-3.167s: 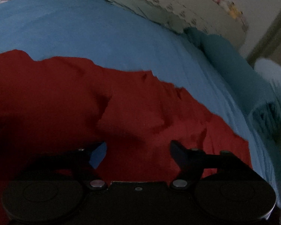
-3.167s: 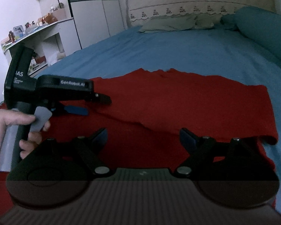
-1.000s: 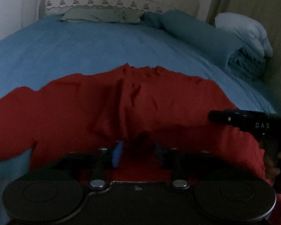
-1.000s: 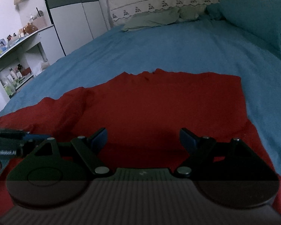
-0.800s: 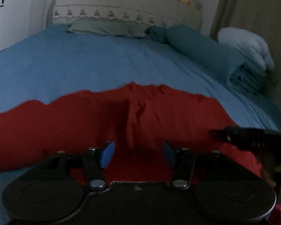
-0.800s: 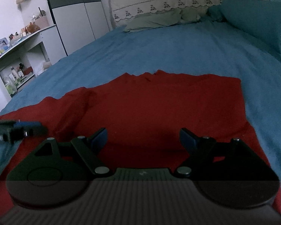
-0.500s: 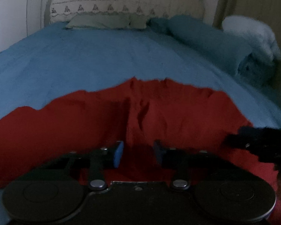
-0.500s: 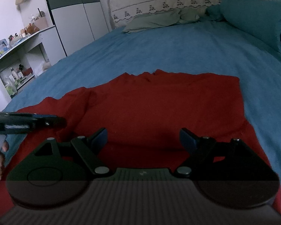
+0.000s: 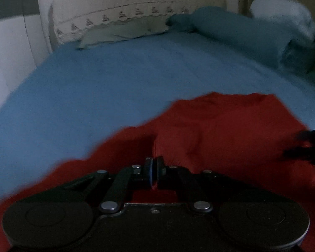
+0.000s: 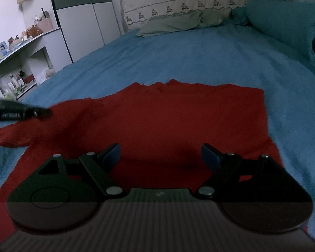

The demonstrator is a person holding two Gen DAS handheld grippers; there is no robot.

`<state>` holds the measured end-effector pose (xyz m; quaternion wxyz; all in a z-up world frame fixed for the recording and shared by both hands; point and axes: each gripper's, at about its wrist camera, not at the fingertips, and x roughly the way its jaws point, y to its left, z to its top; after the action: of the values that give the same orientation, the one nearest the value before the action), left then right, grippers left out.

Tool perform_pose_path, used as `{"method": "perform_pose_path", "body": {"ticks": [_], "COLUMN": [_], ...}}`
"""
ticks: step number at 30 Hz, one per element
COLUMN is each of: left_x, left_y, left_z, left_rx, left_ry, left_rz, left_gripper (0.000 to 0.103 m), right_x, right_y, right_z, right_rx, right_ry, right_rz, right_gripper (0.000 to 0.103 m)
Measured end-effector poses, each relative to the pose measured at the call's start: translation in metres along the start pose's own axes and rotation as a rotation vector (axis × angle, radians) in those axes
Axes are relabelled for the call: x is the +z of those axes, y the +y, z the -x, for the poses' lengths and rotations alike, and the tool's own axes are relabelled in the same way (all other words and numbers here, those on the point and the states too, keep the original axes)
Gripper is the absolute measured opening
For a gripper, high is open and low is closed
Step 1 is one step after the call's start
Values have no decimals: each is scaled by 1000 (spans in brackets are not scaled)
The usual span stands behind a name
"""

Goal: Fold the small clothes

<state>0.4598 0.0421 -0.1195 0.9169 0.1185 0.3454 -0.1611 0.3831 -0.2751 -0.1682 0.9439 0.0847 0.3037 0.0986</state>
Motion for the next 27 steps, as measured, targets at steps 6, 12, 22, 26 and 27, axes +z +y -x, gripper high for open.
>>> {"method": "perform_pose_path", "body": {"ticks": [6, 12, 22, 26, 27], "left_x": [1, -10, -46, -51, -52], "left_y": [48, 60, 42, 30, 28], "left_z": [-49, -50, 3, 34, 44], "left_rx": [113, 192, 80, 89, 88], "left_ry": [99, 91, 62, 29, 20], "left_rz": [-70, 1, 142, 148, 155], "left_gripper": [8, 60, 73, 77, 78], "right_x": [0, -1, -10, -7, -5], "right_y": [-7, -11, -31, -24, -20], "right_z": [-9, -15, -24, -14, -6], "right_rx": [-29, -78, -233, -276, -271], "right_ry": [6, -9, 6, -6, -13], "right_rz": [-15, 5, 6, -1, -6], "right_gripper": [99, 99, 99, 100, 100]}}
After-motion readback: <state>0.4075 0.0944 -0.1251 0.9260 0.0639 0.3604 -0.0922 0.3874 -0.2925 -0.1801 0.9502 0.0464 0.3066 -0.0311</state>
